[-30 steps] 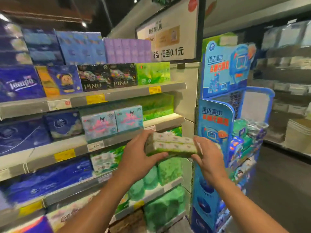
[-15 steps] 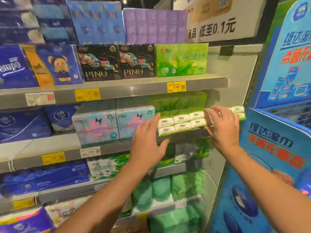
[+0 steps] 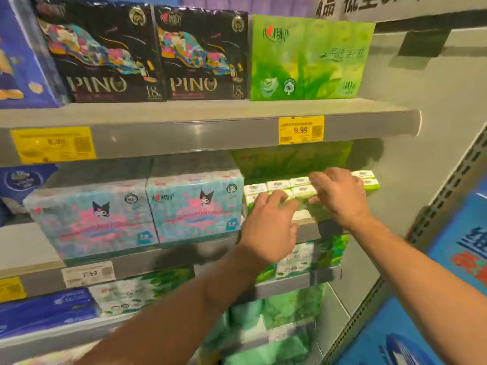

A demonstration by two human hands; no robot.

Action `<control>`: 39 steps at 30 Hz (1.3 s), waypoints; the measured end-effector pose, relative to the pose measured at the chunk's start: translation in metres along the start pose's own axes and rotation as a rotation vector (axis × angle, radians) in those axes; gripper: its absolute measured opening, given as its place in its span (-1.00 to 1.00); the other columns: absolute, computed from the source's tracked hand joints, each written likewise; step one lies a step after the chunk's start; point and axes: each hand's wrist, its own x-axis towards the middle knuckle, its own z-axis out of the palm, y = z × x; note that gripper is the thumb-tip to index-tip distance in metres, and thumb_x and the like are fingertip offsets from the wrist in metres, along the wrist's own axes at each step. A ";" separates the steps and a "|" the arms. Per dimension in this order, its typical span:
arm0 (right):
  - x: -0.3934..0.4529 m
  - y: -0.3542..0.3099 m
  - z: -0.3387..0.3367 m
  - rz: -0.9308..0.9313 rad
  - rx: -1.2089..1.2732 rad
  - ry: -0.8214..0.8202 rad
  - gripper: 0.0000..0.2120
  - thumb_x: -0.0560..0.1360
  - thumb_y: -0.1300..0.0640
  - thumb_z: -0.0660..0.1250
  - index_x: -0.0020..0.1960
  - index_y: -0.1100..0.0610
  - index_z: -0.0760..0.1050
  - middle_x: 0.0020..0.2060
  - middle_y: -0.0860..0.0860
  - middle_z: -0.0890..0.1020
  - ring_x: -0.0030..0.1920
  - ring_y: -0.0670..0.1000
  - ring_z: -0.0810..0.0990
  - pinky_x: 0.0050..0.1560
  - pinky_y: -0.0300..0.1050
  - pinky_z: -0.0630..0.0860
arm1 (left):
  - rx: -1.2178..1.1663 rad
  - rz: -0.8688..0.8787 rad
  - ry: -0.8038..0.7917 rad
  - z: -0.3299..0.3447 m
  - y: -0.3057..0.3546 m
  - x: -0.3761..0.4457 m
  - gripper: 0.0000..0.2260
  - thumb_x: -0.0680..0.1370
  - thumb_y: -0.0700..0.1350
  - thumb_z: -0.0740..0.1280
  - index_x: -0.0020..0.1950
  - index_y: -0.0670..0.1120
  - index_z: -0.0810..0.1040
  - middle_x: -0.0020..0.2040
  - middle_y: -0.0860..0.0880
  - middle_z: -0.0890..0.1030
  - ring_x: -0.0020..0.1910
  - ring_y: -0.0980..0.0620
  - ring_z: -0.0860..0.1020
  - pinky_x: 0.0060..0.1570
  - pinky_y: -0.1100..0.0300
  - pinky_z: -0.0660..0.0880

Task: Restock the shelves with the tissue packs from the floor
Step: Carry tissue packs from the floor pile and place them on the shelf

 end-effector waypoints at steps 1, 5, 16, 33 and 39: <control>0.003 0.001 0.009 -0.006 0.021 -0.026 -0.55 0.30 -0.04 0.56 0.14 0.01 0.53 -0.04 0.15 0.58 0.01 0.25 0.54 -0.06 0.14 0.45 | 0.017 0.000 -0.009 0.007 -0.004 0.004 -0.64 0.47 -0.02 0.35 0.26 -0.03 0.52 0.20 -0.08 0.48 0.15 -0.16 0.41 0.22 -0.01 0.40; 0.021 0.003 0.034 -0.081 0.151 -0.047 -0.53 0.31 0.07 0.59 0.16 0.10 0.56 -0.09 0.25 0.57 -0.08 0.31 0.55 -0.06 0.15 0.52 | 0.028 -0.107 -0.020 0.026 -0.021 0.016 -0.67 0.50 0.04 0.25 0.17 -0.07 0.57 0.11 -0.06 0.47 0.08 -0.11 0.41 0.15 0.00 0.42; 0.021 -0.004 0.043 -0.084 0.119 0.039 -0.59 0.39 -0.14 0.47 0.17 0.03 0.59 -0.01 0.14 0.64 -0.04 0.26 0.51 0.04 0.14 0.41 | 0.021 -0.288 0.083 0.051 -0.017 0.017 -0.67 0.41 -0.02 0.41 0.10 -0.16 0.64 -0.05 -0.11 0.60 -0.12 -0.16 0.50 -0.07 0.02 0.48; -0.142 -0.012 -0.083 0.441 0.512 0.449 -0.72 0.45 0.04 0.46 0.13 0.10 0.61 -0.04 -0.05 0.70 -0.01 -0.08 0.66 0.09 -0.12 0.54 | -0.460 0.149 -0.106 0.050 0.097 -0.012 -0.75 0.35 -0.09 0.42 0.02 -0.06 0.59 -0.01 -0.03 0.56 0.00 -0.09 0.54 0.07 0.03 0.49; -0.324 -0.067 -0.159 0.870 0.301 0.523 -0.72 0.46 0.05 0.46 0.13 0.11 0.61 -0.08 -0.04 0.70 -0.05 -0.12 0.66 0.06 -0.07 0.58 | -0.652 0.465 -0.494 0.059 0.194 -0.112 -0.72 0.33 -0.01 0.45 0.00 -0.04 0.62 -0.11 -0.03 0.63 -0.12 -0.05 0.61 -0.03 0.11 0.47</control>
